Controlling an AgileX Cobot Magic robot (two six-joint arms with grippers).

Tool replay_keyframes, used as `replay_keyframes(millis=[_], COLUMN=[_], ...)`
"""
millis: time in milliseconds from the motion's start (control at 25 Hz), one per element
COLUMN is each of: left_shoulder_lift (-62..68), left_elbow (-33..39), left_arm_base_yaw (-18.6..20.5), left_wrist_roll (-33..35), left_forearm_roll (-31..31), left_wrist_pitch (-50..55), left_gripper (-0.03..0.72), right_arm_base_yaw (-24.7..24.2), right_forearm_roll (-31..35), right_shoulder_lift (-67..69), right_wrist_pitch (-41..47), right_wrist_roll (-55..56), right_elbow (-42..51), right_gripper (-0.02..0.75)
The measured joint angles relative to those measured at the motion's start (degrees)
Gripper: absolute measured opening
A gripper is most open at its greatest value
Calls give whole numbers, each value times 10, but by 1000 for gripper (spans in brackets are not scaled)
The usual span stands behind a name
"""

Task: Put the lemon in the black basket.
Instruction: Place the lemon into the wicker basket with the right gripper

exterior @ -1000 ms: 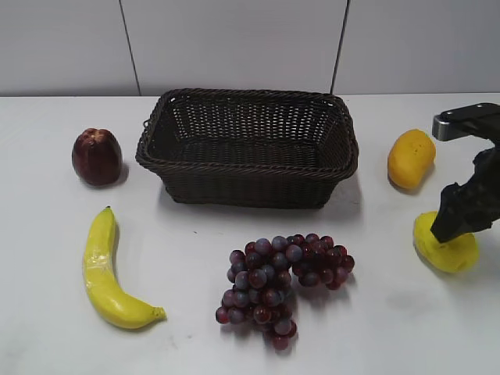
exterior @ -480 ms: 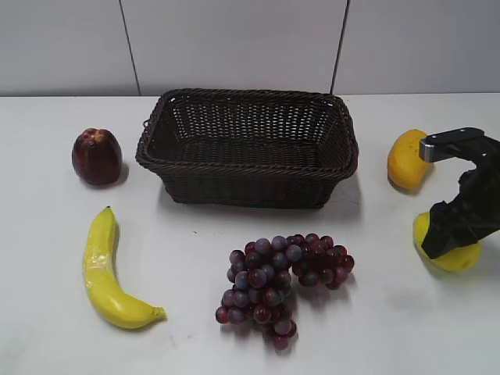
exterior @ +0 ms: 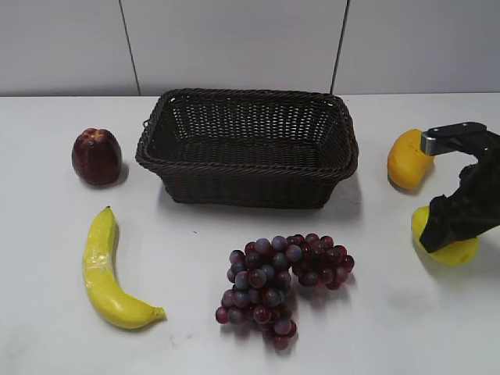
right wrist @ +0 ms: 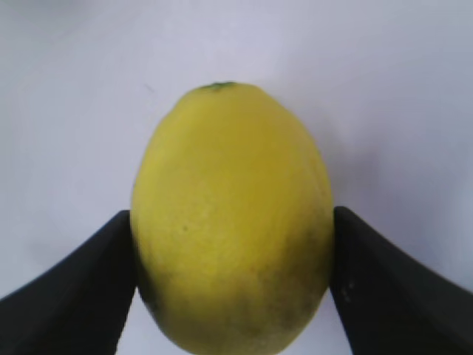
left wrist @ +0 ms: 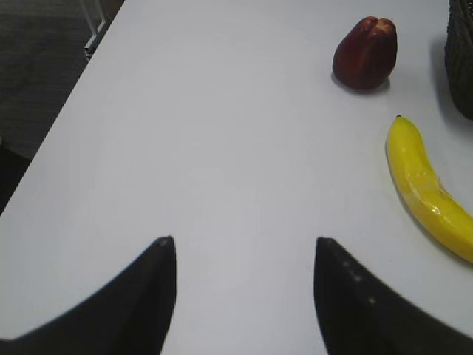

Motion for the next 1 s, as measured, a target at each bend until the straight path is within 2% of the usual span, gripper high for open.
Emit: replay_keyframes(millis=[160, 360, 640, 840, 1000], left_shoulder_lift=[0, 0, 0, 0, 0], left_elbow=[0, 0, 0, 0, 0], left_arm_base_yaw=[0, 0, 0, 0, 0], left_wrist_roll=[0, 0, 0, 0, 0], left_forearm_roll=[0, 0, 0, 0, 0], left_wrist_pitch=[0, 0, 0, 0, 0], left_gripper=[435, 435, 435, 435, 435], right_arm_base_yaw=[0, 12, 82, 128, 168], right_forearm_roll=[0, 2, 2, -1, -27], right_shoulder_lift=[-27, -42, -27, 32, 94], right_wrist_pitch=[30, 90, 121, 160, 186], right_wrist_roll=[0, 0, 6, 17, 19], right_elbow=[-32, -116, -259, -373, -464], right_gripper=[561, 561, 561, 561, 561])
